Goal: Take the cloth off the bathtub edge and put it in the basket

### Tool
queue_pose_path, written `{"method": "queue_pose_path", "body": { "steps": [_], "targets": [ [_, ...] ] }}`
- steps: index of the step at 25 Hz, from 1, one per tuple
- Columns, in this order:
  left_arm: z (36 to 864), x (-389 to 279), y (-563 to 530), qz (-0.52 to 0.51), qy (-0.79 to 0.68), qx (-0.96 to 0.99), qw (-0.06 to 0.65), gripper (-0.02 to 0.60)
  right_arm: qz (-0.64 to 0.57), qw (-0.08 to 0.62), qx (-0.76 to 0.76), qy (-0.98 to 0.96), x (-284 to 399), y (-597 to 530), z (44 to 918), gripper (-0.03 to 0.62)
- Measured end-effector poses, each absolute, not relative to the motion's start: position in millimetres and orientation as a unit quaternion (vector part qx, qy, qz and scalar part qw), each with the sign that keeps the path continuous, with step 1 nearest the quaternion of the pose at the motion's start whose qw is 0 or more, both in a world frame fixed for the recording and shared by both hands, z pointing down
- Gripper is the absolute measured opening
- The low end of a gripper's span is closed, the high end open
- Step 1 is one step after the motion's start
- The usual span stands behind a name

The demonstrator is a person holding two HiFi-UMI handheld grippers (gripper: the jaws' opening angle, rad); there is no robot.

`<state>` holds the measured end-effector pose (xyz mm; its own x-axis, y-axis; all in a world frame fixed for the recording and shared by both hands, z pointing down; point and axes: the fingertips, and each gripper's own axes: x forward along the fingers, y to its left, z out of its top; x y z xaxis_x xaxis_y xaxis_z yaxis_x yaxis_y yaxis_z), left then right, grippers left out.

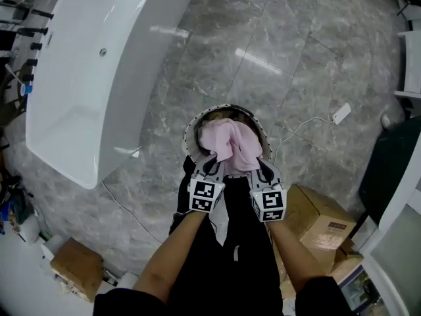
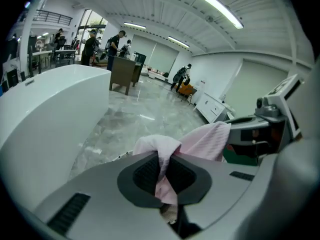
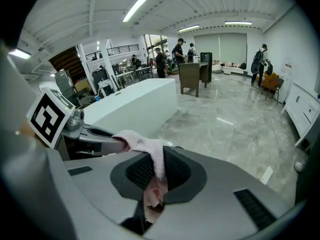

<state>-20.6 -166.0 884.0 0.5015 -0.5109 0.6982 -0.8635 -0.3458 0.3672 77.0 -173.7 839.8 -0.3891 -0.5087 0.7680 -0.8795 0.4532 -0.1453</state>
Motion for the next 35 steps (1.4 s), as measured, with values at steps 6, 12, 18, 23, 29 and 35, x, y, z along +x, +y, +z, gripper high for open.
{"method": "queue_pose_path", "body": {
  "steps": [6, 12, 18, 23, 29, 35],
  "targets": [
    [967, -33, -166, 0.29, -0.394, 0.79, 0.37, 0.025, 0.285, 0.366, 0.434, -0.773, 76, -186, 913, 0.046],
    [1024, -40, -178, 0.309, -0.395, 0.782, 0.37, 0.025, 0.293, 0.418, 0.403, -0.759, 64, -184, 990, 0.046],
    [1075, -50, -171, 0.334, -0.37, 0.756, 0.425, 0.025, 0.343, 0.42, 0.395, -0.742, 57, -178, 1043, 0.046],
    [1099, -60, -159, 0.355, -0.366, 0.731, 0.453, 0.162, 0.301, 0.474, 0.38, -0.735, 60, -167, 1069, 0.055],
    [1083, -59, -154, 0.337, -0.369, 0.738, 0.453, 0.236, 0.315, 0.474, 0.369, -0.734, 62, -161, 1072, 0.218],
    [1080, -41, -150, 0.326, -0.365, 0.746, 0.451, 0.25, 0.321, 0.439, 0.36, -0.758, 56, -173, 1051, 0.236]
  ]
}}
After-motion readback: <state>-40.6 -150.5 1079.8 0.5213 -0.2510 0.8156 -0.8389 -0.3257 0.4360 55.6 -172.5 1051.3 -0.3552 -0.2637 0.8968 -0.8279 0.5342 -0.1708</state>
